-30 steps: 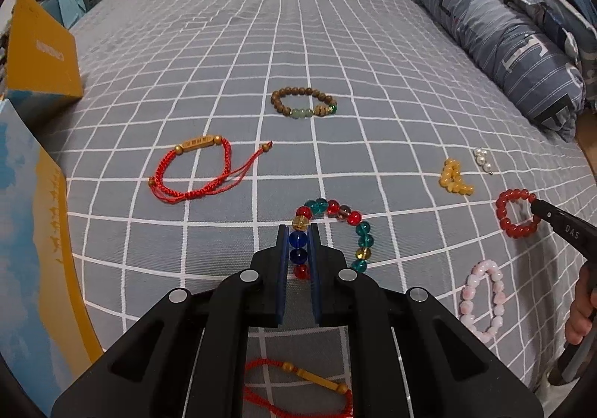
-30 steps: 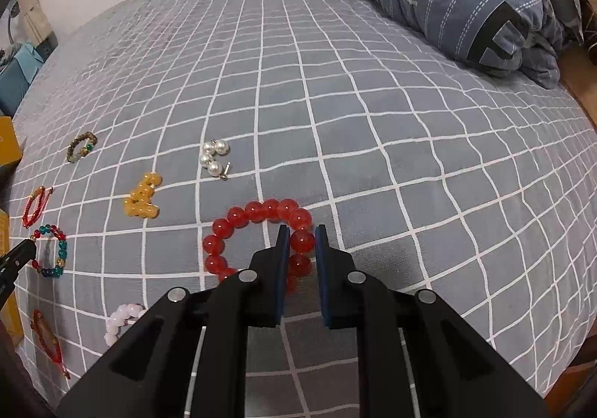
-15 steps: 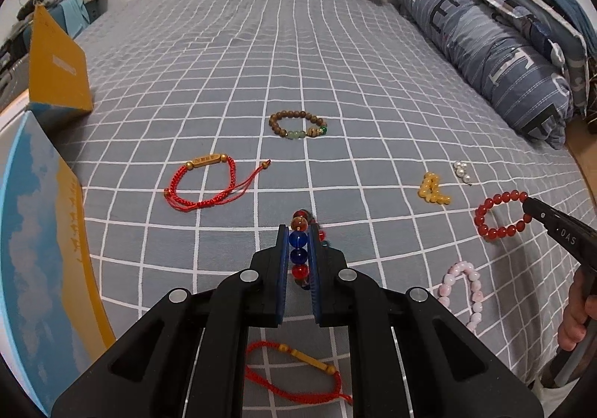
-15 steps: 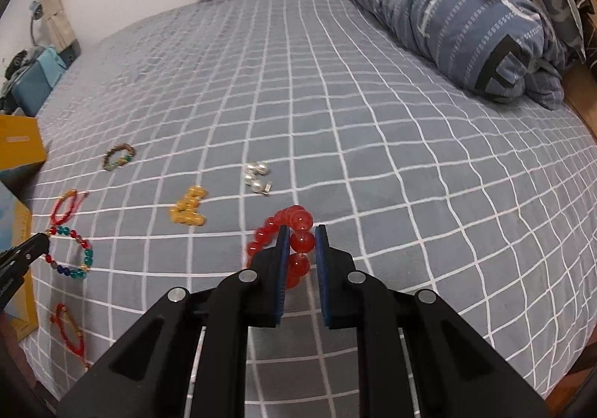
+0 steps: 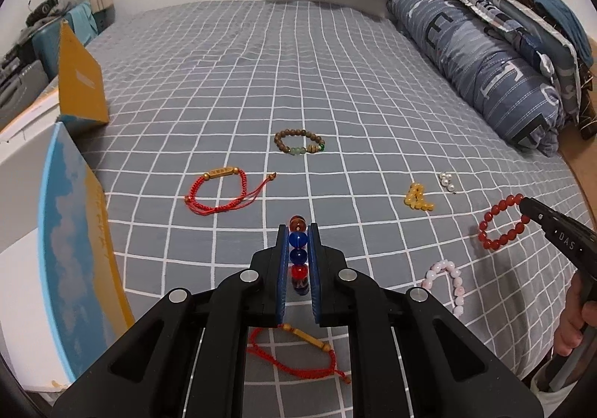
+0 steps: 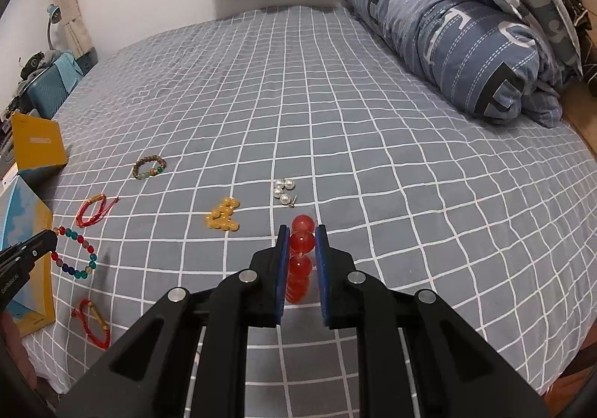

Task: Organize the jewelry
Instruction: 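Carry both held bracelets over the open white box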

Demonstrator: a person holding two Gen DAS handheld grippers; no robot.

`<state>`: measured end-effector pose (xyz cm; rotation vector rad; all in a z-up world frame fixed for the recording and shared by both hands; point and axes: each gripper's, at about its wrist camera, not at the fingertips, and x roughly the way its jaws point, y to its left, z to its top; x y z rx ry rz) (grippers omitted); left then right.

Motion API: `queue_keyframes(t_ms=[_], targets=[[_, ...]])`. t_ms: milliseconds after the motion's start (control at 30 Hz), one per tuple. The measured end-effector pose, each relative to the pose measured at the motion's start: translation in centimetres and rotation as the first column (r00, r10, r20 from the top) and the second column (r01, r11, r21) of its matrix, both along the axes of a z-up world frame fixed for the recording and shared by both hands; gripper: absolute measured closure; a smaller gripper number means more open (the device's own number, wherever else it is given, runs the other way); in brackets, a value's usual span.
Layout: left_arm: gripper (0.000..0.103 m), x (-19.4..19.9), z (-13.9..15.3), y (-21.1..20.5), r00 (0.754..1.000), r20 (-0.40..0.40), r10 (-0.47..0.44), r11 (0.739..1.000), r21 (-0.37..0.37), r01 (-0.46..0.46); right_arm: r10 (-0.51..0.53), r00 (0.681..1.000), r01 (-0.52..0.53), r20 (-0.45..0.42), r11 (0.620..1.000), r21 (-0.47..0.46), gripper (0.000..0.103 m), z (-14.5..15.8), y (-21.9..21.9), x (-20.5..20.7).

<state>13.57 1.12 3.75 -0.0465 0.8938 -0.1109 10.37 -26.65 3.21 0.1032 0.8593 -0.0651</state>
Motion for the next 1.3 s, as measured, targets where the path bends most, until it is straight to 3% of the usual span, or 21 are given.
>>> queue_keyframes(t_ms=[800,1300], targets=[[0.093,-4.7,5.2,2.6,0.996,0.082,0.033,0.999,0.021,-0.035,0.038,0.997,-0.036,0.068,0.999,-0.037,0.090,5.5,3.5,-4.2],[0.093,-8.6,8.3,7.6,0.985,0.138,0.103,0.994,0.026,-0.107,0.134,0.983,-0.127,0.125,0.990,-0.057,0.090,9.4,10.7,-6.1]])
